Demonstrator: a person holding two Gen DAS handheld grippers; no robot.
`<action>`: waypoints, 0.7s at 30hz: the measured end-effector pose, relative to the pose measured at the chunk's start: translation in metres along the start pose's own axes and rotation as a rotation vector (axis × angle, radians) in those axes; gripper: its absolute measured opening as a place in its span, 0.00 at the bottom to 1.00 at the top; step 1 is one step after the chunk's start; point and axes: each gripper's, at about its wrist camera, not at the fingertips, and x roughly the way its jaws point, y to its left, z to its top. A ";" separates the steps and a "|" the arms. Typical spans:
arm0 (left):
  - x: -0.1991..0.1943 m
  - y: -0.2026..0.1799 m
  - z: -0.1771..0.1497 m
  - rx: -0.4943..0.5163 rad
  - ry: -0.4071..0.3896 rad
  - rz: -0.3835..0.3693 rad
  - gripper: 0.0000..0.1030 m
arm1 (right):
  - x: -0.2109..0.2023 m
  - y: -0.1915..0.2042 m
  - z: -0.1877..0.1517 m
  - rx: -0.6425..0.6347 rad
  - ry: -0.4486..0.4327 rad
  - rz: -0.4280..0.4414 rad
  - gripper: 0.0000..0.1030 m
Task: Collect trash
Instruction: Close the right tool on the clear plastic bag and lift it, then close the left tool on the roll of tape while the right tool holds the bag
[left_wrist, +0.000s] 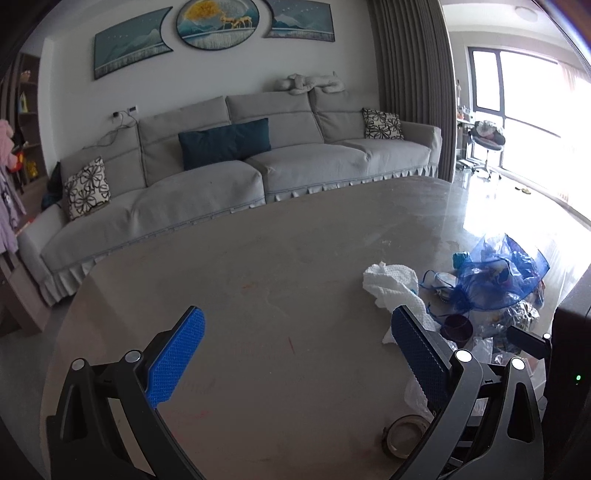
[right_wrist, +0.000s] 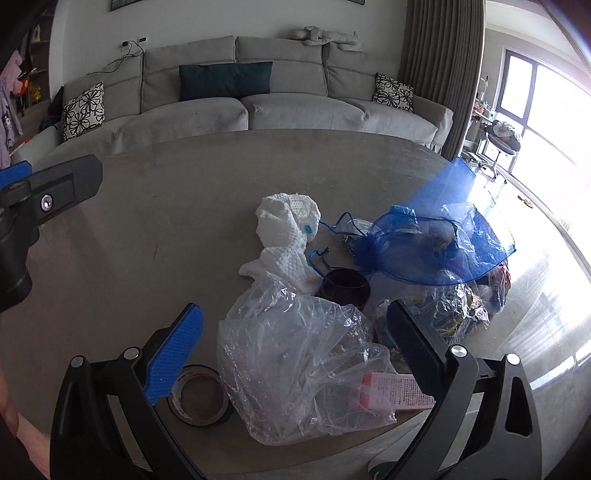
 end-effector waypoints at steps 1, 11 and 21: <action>0.001 0.002 0.000 -0.005 -0.001 0.002 0.96 | 0.005 0.002 -0.002 0.003 0.018 0.005 0.96; 0.001 0.018 0.001 -0.066 -0.006 -0.024 0.96 | 0.016 -0.005 -0.017 0.037 0.085 0.045 0.29; 0.002 -0.003 -0.009 -0.018 0.005 -0.034 0.96 | -0.035 -0.010 -0.004 0.031 -0.123 0.042 0.16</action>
